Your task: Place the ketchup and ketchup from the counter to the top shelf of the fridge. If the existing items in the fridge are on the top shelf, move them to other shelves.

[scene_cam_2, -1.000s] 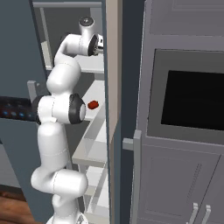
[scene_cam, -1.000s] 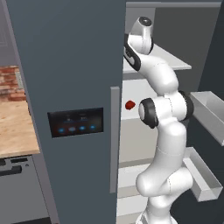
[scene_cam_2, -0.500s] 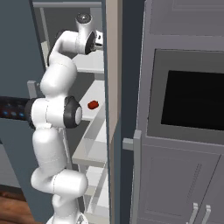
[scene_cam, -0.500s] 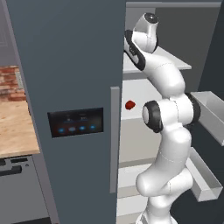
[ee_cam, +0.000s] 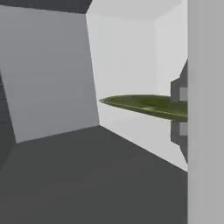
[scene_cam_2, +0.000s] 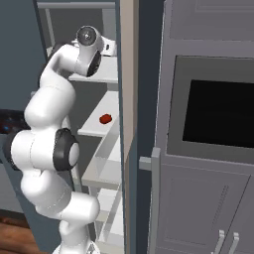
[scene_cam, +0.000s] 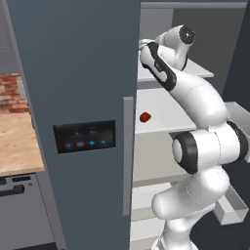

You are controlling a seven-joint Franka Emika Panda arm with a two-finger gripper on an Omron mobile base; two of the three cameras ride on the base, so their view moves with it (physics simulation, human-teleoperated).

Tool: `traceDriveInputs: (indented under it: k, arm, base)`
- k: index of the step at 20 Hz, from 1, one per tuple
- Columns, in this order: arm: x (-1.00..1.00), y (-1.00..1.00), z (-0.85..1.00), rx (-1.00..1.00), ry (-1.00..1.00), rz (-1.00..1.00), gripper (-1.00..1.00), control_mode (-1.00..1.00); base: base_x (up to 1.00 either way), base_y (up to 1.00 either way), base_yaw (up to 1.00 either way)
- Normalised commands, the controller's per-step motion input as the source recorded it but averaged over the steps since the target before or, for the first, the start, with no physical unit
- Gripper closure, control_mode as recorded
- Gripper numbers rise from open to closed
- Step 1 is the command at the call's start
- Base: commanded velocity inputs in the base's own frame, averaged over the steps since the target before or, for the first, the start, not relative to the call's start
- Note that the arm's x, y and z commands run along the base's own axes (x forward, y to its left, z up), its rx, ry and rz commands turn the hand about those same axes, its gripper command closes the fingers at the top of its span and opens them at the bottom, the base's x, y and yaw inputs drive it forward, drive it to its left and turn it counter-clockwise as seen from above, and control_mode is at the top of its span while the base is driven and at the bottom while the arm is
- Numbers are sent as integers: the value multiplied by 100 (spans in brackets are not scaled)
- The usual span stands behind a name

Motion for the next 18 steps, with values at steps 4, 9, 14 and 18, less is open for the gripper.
traceDriveInputs:
  k: [4,9,14,18]
  arm:
    - [-100,-22,44,11,-42,0,100,-100]
    - [-100,-50,44,11,-26,0,100,-100]
    - [-100,-69,38,4,-3,-1,100,-100]
    - [-100,-66,45,0,7,-3,100,-100]
  base:
    - [0,0,0]
    - [0,0,0]
    - [0,0,0]
    - [0,0,0]
